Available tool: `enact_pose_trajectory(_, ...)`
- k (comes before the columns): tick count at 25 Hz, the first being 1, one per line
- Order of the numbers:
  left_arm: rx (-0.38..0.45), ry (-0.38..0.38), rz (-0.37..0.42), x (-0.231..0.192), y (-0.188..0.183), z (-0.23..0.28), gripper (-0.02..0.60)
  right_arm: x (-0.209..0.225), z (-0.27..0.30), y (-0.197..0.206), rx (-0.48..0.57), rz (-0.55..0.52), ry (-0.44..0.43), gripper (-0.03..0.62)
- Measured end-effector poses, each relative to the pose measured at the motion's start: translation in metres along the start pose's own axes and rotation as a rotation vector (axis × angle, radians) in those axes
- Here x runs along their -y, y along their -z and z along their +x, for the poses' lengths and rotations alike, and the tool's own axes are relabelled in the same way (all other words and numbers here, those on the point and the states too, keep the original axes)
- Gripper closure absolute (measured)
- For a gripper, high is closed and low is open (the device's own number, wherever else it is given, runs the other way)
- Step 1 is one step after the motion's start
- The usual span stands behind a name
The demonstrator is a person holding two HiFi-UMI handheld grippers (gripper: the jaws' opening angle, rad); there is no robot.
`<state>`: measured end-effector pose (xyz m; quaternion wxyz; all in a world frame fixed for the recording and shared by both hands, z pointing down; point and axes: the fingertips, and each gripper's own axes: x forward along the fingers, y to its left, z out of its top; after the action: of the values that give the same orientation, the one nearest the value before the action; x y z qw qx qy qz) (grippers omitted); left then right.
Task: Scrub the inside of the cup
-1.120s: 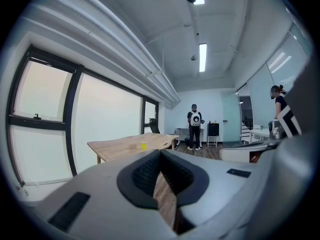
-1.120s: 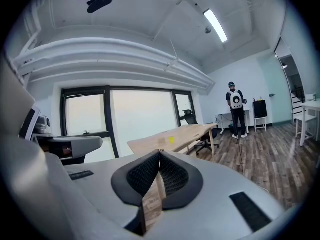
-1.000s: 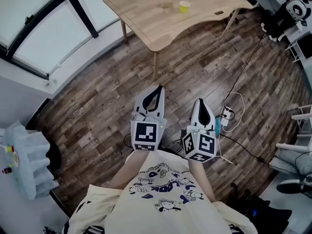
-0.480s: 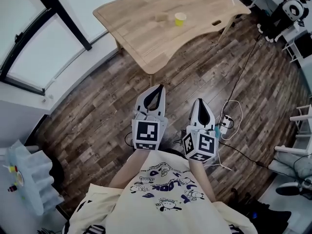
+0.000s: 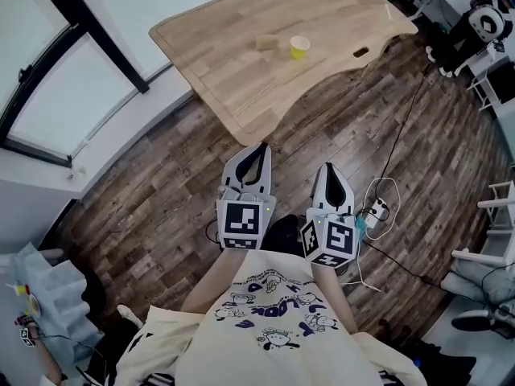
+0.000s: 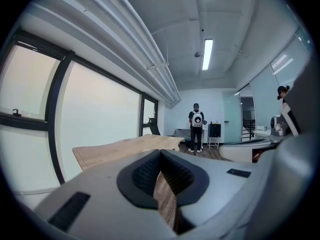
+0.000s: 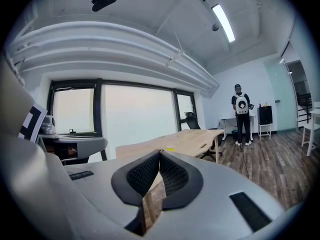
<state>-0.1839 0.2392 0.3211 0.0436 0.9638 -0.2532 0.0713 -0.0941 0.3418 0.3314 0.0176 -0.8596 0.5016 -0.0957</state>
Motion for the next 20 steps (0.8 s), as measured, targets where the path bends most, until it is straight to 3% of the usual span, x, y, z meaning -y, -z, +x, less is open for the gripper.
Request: enact_pose_trajectory(20, -0.026, -0.089, -0.014, -0.005, -0.014, 0.119, 0.563, 0.059, 0.118, -0.023, -0.029, 0.000, -0.097, 0.580)
